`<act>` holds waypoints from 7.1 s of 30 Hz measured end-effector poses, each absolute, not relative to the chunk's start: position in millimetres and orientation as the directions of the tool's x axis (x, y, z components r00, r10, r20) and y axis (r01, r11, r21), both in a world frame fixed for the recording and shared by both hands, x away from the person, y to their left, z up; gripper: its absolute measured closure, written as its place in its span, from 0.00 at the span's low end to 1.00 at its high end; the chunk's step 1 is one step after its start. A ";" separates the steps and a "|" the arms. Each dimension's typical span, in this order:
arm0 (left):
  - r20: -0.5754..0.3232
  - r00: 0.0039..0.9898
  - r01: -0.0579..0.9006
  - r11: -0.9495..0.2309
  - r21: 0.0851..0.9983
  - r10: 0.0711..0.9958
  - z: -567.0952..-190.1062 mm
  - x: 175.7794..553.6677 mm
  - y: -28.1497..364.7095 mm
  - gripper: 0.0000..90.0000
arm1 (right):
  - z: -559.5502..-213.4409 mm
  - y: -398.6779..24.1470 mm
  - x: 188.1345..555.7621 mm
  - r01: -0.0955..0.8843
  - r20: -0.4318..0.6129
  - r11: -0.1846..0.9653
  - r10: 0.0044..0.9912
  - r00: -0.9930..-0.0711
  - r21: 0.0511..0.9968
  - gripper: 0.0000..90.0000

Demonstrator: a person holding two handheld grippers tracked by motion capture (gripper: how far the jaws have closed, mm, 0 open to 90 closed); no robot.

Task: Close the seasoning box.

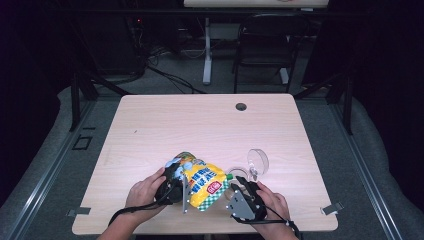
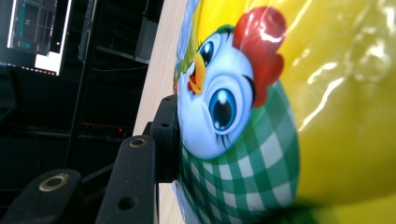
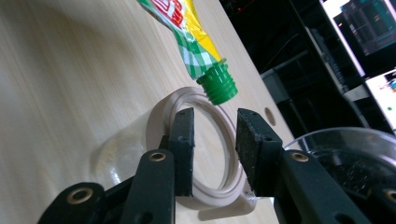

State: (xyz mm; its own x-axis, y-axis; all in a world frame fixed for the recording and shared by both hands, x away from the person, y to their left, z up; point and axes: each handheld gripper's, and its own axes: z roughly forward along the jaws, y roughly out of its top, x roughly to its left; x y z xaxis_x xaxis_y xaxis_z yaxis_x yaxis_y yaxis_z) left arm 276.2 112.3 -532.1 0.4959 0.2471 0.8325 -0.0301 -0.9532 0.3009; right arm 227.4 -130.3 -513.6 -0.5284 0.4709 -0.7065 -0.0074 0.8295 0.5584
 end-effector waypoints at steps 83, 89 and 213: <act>0.949 0.316 -0.139 -0.989 0.048 0.002 -504.8 276.5 94.8 0.68 | -521.3 -117.8 230.7 -0.088 -0.731 0.803 0.484 -0.480 0.589 0.79; 0.952 0.306 -0.141 -0.990 0.024 -0.020 -501.3 276.9 92.4 0.68 | -519.8 -120.0 232.0 -0.078 -0.715 0.793 0.497 -0.491 0.604 0.79; 0.940 0.200 -0.190 -0.952 -0.238 -0.275 -468.6 260.1 68.8 0.72 | -523.1 -142.7 251.9 0.073 -0.423 0.560 0.698 -0.578 0.826 0.79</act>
State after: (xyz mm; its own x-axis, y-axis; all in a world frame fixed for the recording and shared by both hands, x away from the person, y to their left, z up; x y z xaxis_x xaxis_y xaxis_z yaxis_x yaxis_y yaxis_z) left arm 260.1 68.8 -468.6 0.2000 -0.2750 0.9404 -0.1901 -0.9525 -0.2381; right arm 251.9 -142.7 -523.1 -0.5777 0.6984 -0.4225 0.0727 0.5596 0.8256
